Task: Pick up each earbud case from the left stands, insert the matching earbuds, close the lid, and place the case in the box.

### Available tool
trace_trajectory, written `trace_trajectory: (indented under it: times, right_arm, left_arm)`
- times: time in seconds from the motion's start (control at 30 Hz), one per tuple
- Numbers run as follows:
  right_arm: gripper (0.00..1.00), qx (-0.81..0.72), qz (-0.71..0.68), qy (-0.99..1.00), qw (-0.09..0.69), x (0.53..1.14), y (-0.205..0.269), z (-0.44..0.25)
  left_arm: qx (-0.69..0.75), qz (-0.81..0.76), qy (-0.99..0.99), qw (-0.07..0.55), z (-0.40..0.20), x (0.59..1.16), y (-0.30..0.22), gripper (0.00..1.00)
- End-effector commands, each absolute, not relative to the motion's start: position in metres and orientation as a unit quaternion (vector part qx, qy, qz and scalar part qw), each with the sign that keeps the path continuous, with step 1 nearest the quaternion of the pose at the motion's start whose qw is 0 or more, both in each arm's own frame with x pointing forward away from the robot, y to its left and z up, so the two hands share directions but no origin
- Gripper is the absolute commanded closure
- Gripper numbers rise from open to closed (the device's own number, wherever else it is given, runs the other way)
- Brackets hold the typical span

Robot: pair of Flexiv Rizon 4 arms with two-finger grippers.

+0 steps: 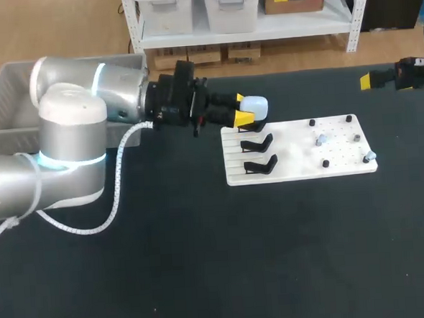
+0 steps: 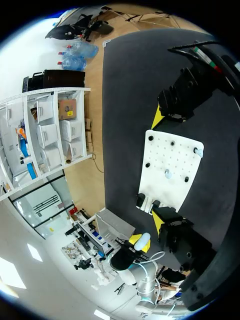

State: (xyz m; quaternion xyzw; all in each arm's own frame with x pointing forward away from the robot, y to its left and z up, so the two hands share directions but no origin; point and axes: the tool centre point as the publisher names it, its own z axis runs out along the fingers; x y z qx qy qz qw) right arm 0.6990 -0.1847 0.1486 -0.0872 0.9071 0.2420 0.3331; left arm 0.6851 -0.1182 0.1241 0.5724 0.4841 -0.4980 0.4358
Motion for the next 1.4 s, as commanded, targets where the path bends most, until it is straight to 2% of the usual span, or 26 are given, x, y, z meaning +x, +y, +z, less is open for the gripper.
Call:
trace_trajectory:
  times: [0.03, 1.17, 1.4]
  right_arm:
    - [0.00, -0.087, 0.241, 0.907, 0.333, 0.699, -0.185, 0.149]
    - [0.00, -0.087, 0.241, 0.907, 0.333, 0.699, -0.185, 0.149]
    - [0.00, -0.119, 0.247, 0.894, 0.355, 0.681, -0.142, 0.160]
  left_arm:
    - [0.533, -0.491, 0.501, 0.473, 0.127, 0.670, -0.117, 1.00]
    - [0.505, -0.529, 0.499, 0.464, 0.126, 0.648, -0.130, 1.00]
    - [0.510, -0.526, 0.501, 0.462, 0.126, 0.649, -0.122, 1.00]
